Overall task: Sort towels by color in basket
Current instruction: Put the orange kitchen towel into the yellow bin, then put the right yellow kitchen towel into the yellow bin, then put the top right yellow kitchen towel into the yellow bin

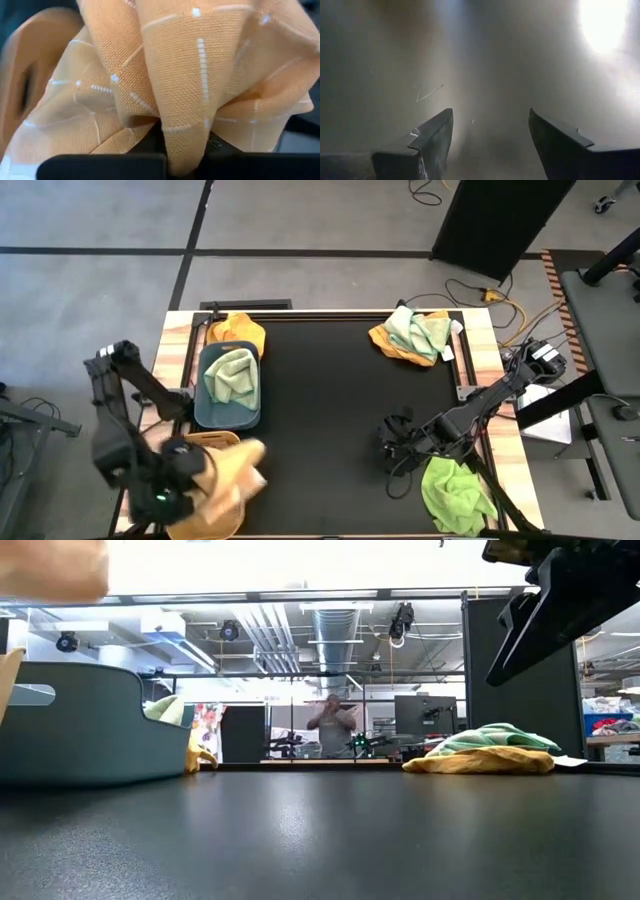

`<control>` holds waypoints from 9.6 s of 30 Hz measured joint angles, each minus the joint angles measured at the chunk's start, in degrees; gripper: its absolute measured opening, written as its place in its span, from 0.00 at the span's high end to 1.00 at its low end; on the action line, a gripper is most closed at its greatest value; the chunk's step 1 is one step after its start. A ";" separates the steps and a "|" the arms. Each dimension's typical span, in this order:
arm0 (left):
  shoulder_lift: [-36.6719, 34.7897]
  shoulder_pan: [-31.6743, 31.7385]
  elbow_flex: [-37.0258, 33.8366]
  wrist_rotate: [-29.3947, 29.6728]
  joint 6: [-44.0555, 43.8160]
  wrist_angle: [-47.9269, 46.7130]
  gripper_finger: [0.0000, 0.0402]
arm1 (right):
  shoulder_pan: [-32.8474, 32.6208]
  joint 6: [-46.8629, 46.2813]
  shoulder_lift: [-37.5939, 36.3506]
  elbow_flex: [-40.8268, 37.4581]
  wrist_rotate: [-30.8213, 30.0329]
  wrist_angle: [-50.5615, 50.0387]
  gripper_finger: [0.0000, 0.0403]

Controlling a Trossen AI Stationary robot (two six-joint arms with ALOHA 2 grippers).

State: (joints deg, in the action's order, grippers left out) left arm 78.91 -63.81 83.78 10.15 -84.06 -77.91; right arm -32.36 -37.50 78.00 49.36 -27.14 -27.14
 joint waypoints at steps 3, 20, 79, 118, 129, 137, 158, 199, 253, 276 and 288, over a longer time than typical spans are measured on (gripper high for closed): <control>-2.37 -4.15 1.28 0.09 -10.11 -4.84 0.99 | 0.00 0.02 0.00 0.00 -0.01 0.07 0.39; 1.99 -0.26 -17.94 -18.65 -21.45 27.47 0.98 | 0.00 0.02 0.00 0.00 0.00 0.90 0.39; 9.41 10.67 -36.92 -24.14 6.01 47.20 0.99 | 0.02 0.00 0.00 0.00 -1.50 0.94 0.37; 7.70 11.74 -38.73 -10.04 13.84 37.57 0.76 | 44.89 -4.95 0.03 -7.33 -11.86 1.21 0.23; 7.83 11.58 -26.69 -10.48 19.51 27.79 0.74 | 51.83 16.29 8.95 -8.77 -1.26 24.58 0.31; 7.89 11.47 -14.69 -1.31 22.01 6.18 0.74 | 57.37 15.42 21.39 -5.38 -8.57 29.06 0.40; -0.48 20.44 -3.03 32.99 41.06 -2.26 0.80 | 51.73 17.59 16.35 -5.88 -1.95 17.95 0.97; -5.69 26.92 -7.13 25.92 46.33 3.41 0.80 | 57.39 11.36 25.28 -4.96 -5.86 32.24 0.69; 2.38 50.52 -14.18 4.22 85.39 46.63 0.50 | 14.40 12.25 1.07 -7.50 7.73 18.59 0.69; 1.68 52.94 -14.18 3.83 83.53 40.44 0.50 | 14.26 -15.55 22.31 -7.26 -15.85 20.58 0.52; 0.86 52.94 -14.18 0.92 82.26 42.03 0.50 | 13.15 8.68 9.28 -1.55 -18.90 13.67 0.98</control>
State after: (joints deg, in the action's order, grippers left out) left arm 79.77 -10.87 69.60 11.07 -1.80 -35.89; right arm -19.21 -28.81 87.27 47.82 -46.04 -13.46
